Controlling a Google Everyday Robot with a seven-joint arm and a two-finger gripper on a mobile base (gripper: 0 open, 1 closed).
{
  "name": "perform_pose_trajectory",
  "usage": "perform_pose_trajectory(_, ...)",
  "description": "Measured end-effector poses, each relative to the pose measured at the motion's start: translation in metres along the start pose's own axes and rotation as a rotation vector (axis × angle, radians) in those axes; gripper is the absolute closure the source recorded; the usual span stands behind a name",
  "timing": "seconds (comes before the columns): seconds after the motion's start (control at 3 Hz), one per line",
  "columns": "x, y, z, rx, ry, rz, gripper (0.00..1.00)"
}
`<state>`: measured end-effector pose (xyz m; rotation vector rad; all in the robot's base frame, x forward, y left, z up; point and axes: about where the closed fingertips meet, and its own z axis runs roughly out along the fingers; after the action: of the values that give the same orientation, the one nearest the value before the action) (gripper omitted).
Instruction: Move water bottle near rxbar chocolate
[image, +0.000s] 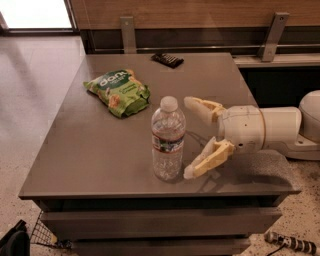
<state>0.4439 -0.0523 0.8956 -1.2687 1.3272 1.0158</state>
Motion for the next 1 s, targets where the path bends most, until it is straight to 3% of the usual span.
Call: perform_pose_trajectory(1.0,0.003,0.018,0.042,-0.123,-0.098,0.067,0.00)
